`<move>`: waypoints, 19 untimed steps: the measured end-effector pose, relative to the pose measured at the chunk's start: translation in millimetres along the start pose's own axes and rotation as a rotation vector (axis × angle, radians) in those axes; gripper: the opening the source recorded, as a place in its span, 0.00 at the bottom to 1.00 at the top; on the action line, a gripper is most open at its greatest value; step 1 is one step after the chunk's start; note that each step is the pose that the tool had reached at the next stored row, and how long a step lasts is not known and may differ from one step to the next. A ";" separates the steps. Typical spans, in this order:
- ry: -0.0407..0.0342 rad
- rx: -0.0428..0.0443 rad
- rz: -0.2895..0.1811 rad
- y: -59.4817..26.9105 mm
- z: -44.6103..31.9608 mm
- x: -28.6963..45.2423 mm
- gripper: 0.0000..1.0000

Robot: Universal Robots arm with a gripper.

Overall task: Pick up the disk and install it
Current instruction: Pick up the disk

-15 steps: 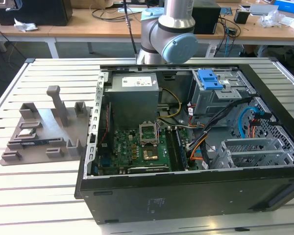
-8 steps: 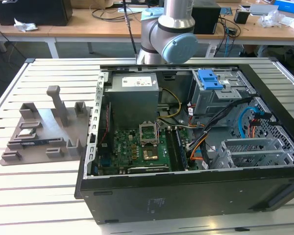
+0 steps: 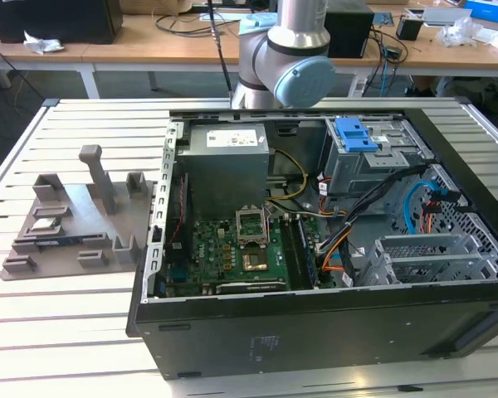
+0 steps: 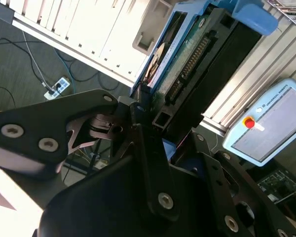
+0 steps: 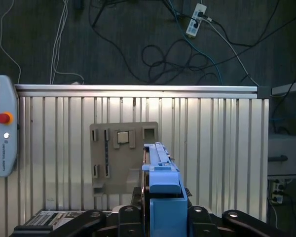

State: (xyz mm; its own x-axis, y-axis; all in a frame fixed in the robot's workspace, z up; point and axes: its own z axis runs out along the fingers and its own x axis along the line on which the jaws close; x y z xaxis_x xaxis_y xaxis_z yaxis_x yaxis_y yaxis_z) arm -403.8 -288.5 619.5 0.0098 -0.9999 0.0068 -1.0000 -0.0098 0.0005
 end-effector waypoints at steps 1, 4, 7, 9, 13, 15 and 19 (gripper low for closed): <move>-0.0027 0.0000 0.000 -0.3 0.0 0.4 0.37; -0.0081 -0.0006 0.000 -6.5 0.1 4.0 0.37; -0.0099 -0.0014 0.000 -14.3 0.2 7.2 0.37; -0.0101 -0.0024 0.000 -29.4 0.7 9.2 0.37; -0.0100 -0.0044 0.000 -71.2 1.3 11.2 0.37; -0.0101 -0.0047 0.000 -82.1 1.6 11.4 0.37; -0.0101 -0.0058 0.000 -103.1 2.0 11.7 0.37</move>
State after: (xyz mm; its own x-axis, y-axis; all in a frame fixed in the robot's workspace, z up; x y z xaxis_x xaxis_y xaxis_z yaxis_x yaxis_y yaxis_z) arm -300.6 -299.2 617.5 0.0097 -0.9999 -0.0033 -0.9999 -0.0097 0.0063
